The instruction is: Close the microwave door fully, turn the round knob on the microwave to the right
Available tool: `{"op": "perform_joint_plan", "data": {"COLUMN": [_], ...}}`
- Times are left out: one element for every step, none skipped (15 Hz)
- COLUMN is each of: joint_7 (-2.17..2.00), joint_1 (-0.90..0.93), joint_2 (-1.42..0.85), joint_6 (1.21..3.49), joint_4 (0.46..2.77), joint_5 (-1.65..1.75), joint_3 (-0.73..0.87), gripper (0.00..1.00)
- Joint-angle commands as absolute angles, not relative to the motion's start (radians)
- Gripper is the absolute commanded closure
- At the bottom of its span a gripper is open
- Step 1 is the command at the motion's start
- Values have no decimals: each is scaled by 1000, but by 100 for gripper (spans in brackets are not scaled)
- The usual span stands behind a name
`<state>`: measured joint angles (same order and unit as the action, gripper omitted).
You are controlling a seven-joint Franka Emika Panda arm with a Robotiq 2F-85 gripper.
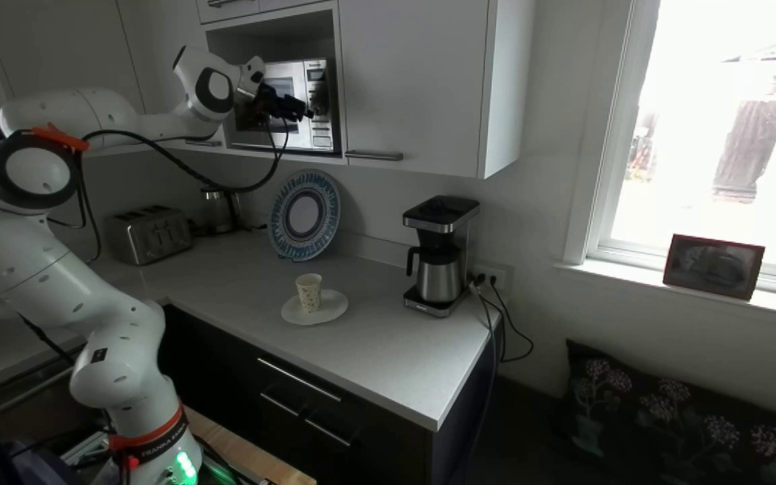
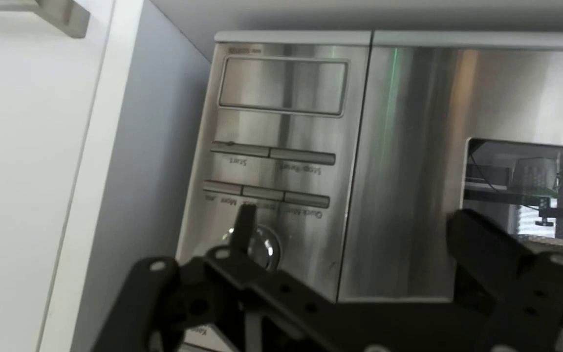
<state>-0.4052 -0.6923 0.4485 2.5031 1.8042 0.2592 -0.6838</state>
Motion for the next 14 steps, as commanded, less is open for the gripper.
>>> {"op": "perform_joint_plan", "data": {"joint_7": [-399, -398, -406, -410, -414, -410, -406, -406, -398, -388, -370, -353, -317, -320], "joint_1": [-561, -522, -492, -457, -422, -388, -355, -323, -290, -258, -228, -206, -177, -162], "joint_2": [395, 385, 378, 367, 354, 341, 324, 309, 292, 278, 261, 246, 230, 218], "joint_6": [2412, 2351, 2290, 2228, 2164, 2114, 2063, 2025, 1991, 1968, 1954, 1944, 1935, 1946], "joint_4": [1738, 1715, 1693, 1667, 1639, 1613, 1581, 1557, 1529, 1507, 1485, 1465, 1443, 1428], "joint_5": [335, 341, 360, 381, 407, 422, 432, 438, 436, 434, 429, 440, 427, 444], "joint_3": [-575, -544, -517, -490, -465, -442, -423, -405, -385, -368, -349, -333, -312, -302], "gripper": [0, 0, 0, 0, 0, 0, 0, 0, 0, 0, 0, 0, 0, 0]}}
